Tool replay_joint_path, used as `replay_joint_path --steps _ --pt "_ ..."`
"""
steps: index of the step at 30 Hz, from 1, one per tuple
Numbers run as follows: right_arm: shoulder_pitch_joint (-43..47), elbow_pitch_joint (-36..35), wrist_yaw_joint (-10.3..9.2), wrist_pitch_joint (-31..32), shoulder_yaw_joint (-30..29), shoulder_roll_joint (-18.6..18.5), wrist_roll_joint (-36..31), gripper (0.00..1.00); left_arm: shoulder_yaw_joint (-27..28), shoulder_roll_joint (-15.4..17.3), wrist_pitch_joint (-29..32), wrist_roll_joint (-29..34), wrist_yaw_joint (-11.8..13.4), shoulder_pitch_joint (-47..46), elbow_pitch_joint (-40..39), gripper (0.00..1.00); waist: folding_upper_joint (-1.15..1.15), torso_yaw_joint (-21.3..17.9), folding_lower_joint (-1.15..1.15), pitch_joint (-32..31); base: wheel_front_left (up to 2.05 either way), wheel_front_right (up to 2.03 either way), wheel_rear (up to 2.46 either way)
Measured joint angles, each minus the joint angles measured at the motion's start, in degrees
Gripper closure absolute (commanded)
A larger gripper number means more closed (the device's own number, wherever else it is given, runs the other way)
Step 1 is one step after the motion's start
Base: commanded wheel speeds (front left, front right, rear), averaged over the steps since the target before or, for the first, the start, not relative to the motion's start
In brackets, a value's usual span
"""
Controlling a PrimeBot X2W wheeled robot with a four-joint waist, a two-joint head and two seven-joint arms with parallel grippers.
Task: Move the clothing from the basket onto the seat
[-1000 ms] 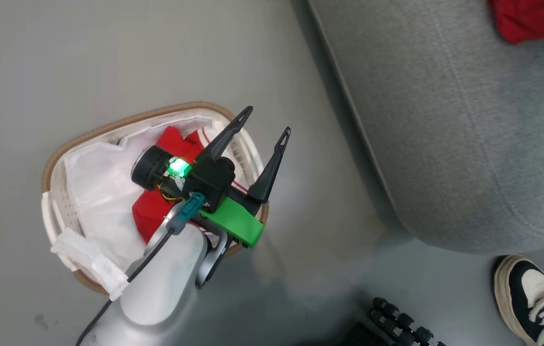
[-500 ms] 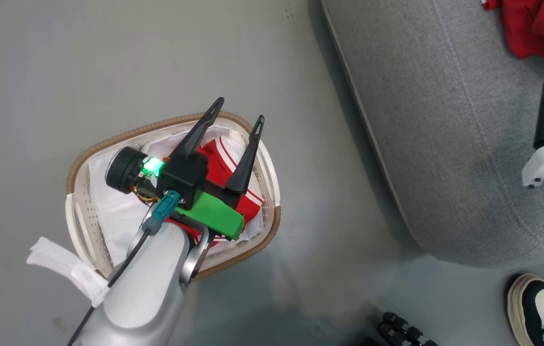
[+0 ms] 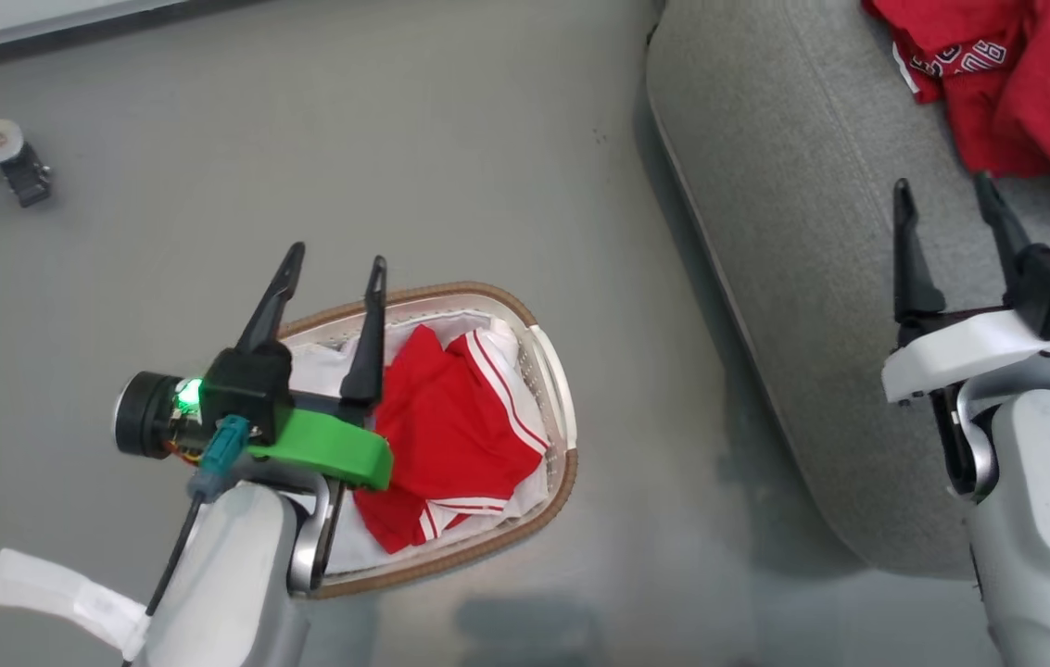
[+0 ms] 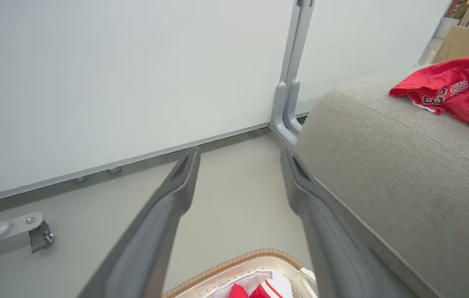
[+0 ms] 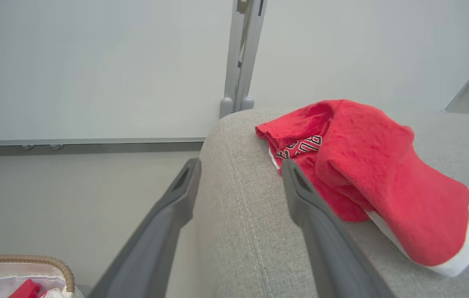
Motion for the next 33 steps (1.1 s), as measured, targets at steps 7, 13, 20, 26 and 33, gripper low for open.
replay_joint_path --steps 7,13,20,26,33 --pt "2.4 -1.4 0.0 0.0 3.6 1.7 3.1 0.0 7.0 -0.2 0.0 0.5 1.3 3.9 0.6 0.0 0.0 3.9 0.0 -3.6 0.0 0.0 0.0" --pt "5.6 -1.9 -0.01 0.0 6.3 1.9 3.8 0.0 13.0 -0.8 0.0 0.4 1.8 7.5 1.6 0.0 0.0 6.6 0.0 -7.1 0.0 0.0 0.0" --pt "10.7 -1.9 0.0 0.0 7.8 2.3 3.9 0.0 16.7 -1.8 0.0 1.2 1.3 12.7 2.6 0.0 0.0 9.2 0.0 -11.4 0.0 0.0 0.0" --pt "15.3 -1.1 -0.01 0.0 7.9 3.0 5.4 0.0 18.6 -2.4 0.0 1.3 1.2 17.4 2.5 0.0 0.0 10.7 0.0 -14.7 0.0 0.0 0.0" --pt "18.4 -1.2 -0.01 0.0 7.9 3.6 5.4 0.0 18.2 -2.5 0.0 0.2 0.4 21.1 2.7 0.0 0.0 11.5 0.0 -17.6 0.0 0.0 0.0"
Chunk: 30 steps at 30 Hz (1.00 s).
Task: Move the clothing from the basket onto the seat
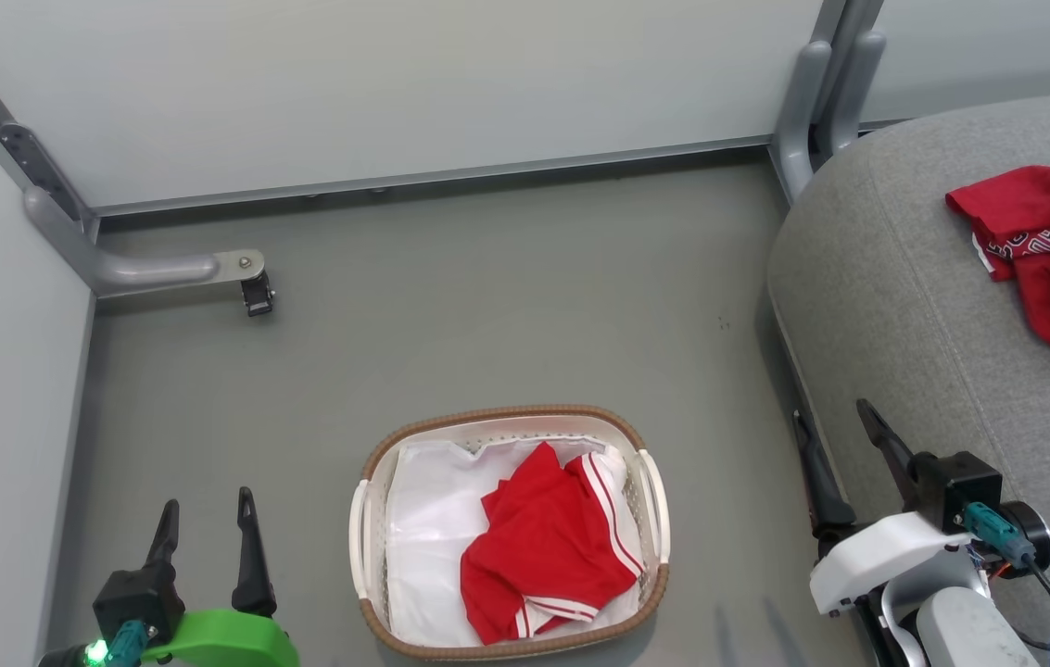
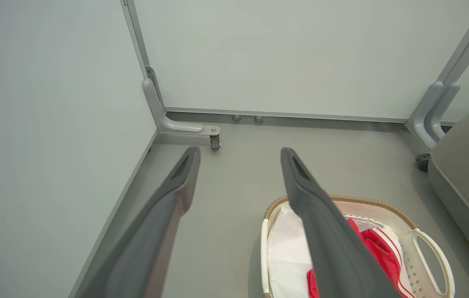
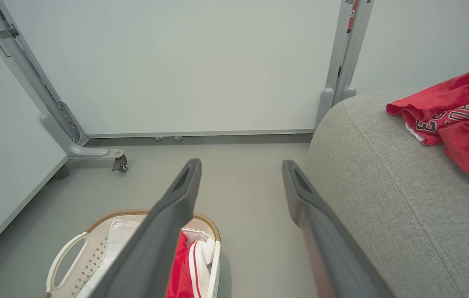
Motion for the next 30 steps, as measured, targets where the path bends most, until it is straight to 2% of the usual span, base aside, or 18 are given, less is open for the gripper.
replay_joint_path --steps 8,15,22,30 --pt "0.4 -0.3 0.0 0.0 0.2 0.1 -0.2 0.0 -1.7 0.0 0.0 -0.6 -0.7 0.0 -0.1 0.0 0.0 0.2 0.0 0.2 0.0 0.0 0.0" --pt "-2.6 -2.8 0.01 0.0 0.3 0.0 -0.2 0.0 -6.6 -0.1 0.0 -1.5 -1.7 -3.3 2.3 0.0 0.0 0.1 0.0 3.4 0.0 0.0 0.0" --pt "-10.2 -6.1 0.01 0.0 1.9 0.0 0.3 0.0 -12.5 -0.1 0.0 -4.1 -2.0 -12.5 6.9 0.0 0.0 -0.9 0.0 10.5 0.0 0.0 0.0" --pt "-16.7 -10.6 0.0 0.0 3.3 -0.2 0.9 0.0 -19.1 -0.2 0.0 -3.6 -3.2 -24.0 17.5 0.0 0.0 -3.1 0.0 20.2 0.0 0.0 0.0"
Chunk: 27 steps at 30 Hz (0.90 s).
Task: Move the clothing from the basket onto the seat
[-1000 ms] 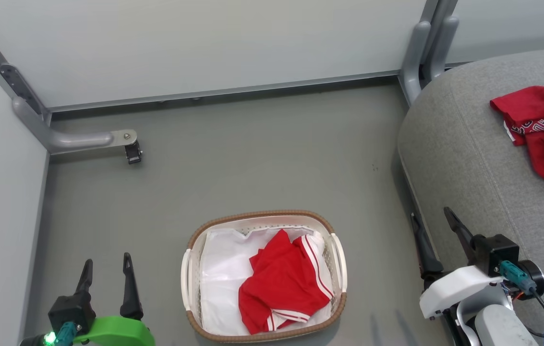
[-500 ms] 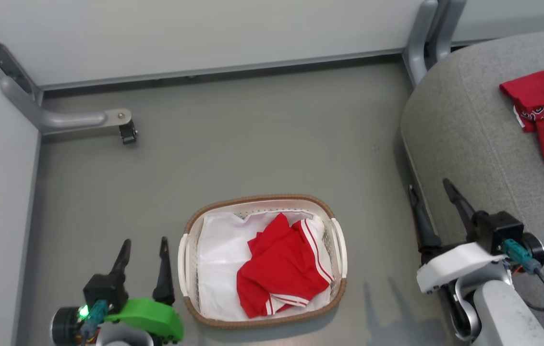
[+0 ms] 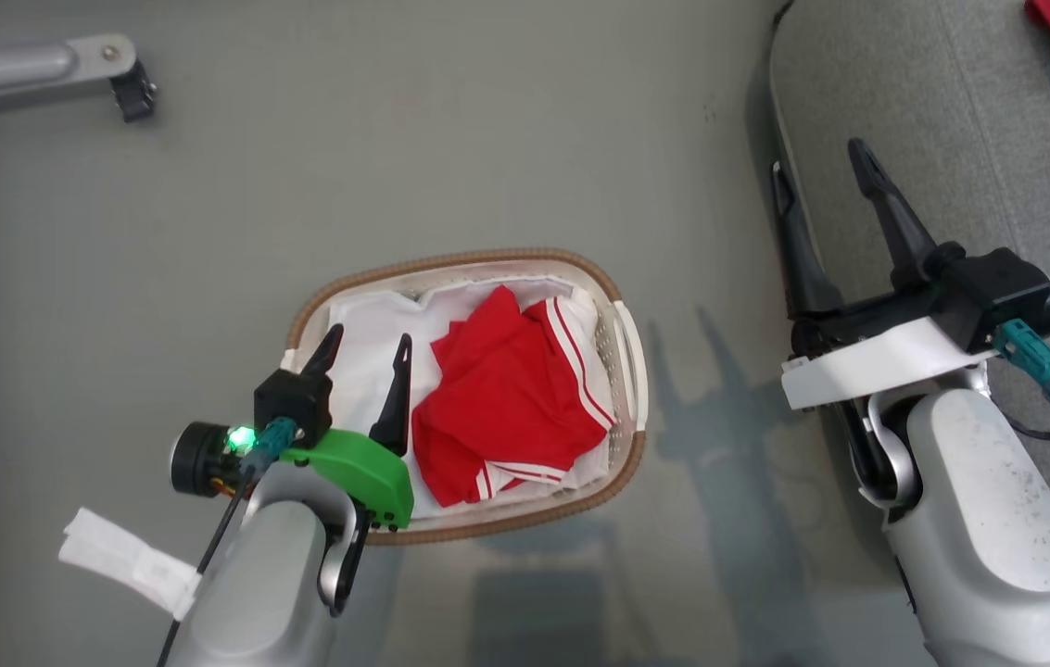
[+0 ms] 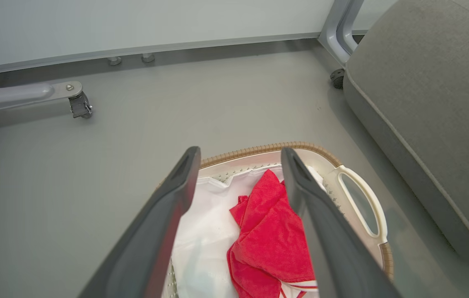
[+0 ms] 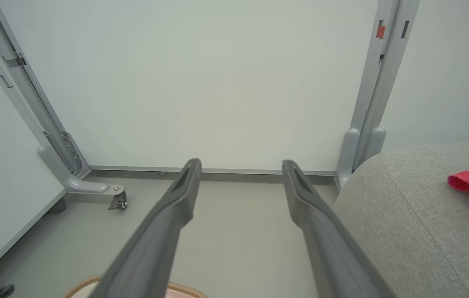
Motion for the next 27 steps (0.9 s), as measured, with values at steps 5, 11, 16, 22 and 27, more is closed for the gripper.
replay_joint_path --steps 5,11,16,22,27 --pt "-2.2 -2.1 0.0 0.0 0.7 0.0 0.3 0.0 -2.8 0.0 0.0 1.1 -0.6 -6.6 8.3 0.0 0.0 -1.7 0.0 5.8 0.0 0.0 0.0" --pt "-4.4 -3.7 0.0 0.0 1.3 0.5 0.5 0.0 -6.5 -0.1 0.1 0.2 -1.5 -14.6 17.7 0.0 0.0 -4.0 0.0 11.8 0.0 0.0 0.0" --pt "-5.7 -4.3 0.0 0.0 2.4 0.8 0.5 0.0 -10.5 -0.1 2.5 -0.7 -1.7 -19.9 23.3 0.0 0.0 -5.9 0.0 16.0 0.0 0.0 0.0" --pt "-6.9 -5.2 0.0 0.0 3.5 1.5 0.5 0.0 -15.6 -0.1 6.1 -0.4 -1.0 -24.3 28.4 0.0 0.0 -8.1 0.0 20.1 0.0 0.0 0.0" --pt "-7.8 -5.7 0.0 0.0 4.0 1.7 0.4 0.0 -19.3 -0.1 8.8 2.0 -0.8 -28.0 31.7 0.0 0.0 -9.3 0.01 22.7 0.0 0.0 0.0"
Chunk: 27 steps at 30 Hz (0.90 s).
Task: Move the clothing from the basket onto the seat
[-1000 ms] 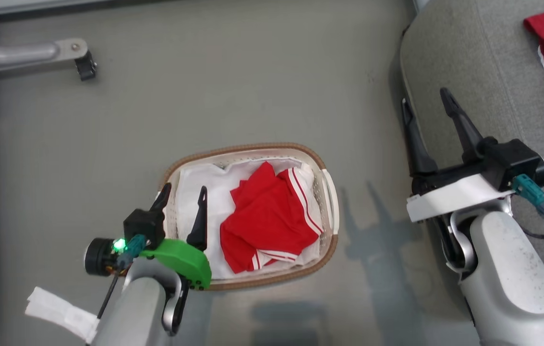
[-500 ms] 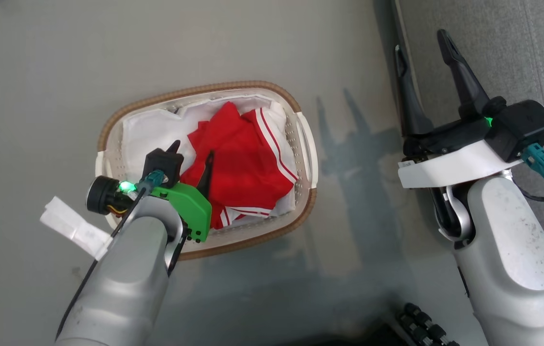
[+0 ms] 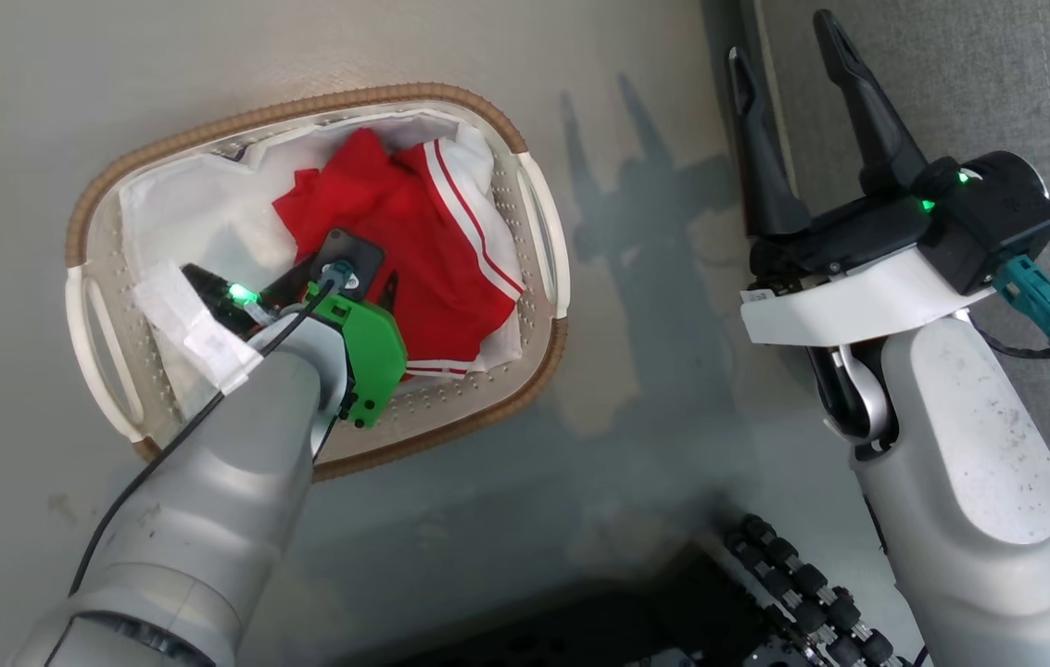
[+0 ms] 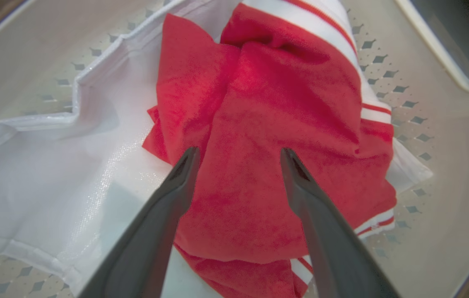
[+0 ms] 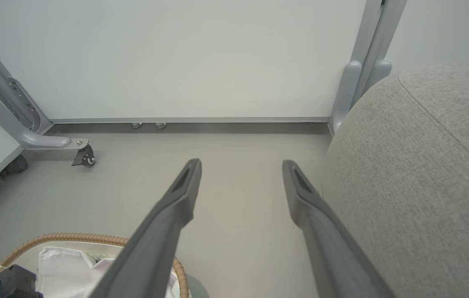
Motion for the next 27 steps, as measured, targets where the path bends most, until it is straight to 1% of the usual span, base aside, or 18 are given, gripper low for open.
replay_joint_path --steps 4,7,14,18,22,27 --pt "-0.2 0.0 0.0 0.0 0.1 0.0 0.0 0.0 -1.6 0.0 2.7 0.9 0.6 -2.7 1.8 0.0 0.0 -0.7 0.0 1.9 0.0 0.0 0.0" --pt "-0.4 -0.2 0.0 0.0 0.5 0.1 -0.2 0.0 -1.7 0.1 4.9 0.8 0.6 -3.9 2.9 0.0 0.0 -1.1 0.0 3.0 0.0 0.0 0.0" --pt "-1.0 -1.1 0.0 0.0 1.4 0.2 0.2 0.0 -1.4 1.4 9.0 -0.1 0.6 -7.6 3.7 0.0 0.0 -2.0 0.0 5.6 0.0 0.0 0.0" --pt "-1.1 -1.7 0.0 0.0 2.1 0.2 0.8 0.0 -1.0 1.4 12.2 -1.6 -0.1 -8.6 4.0 0.0 0.0 -2.4 0.0 7.0 0.0 0.0 0.0" --pt "-1.5 -2.7 0.0 0.0 2.3 0.2 1.2 0.0 -1.2 1.4 13.1 -2.6 -1.2 -9.5 4.2 0.0 0.0 -2.8 0.0 8.4 0.0 0.0 0.0" --pt "-1.5 -3.6 0.0 0.0 1.8 0.2 1.6 0.0 -2.5 1.3 12.9 -2.8 -1.7 -9.9 4.2 0.0 0.0 -2.9 0.0 9.7 0.0 0.0 0.0"
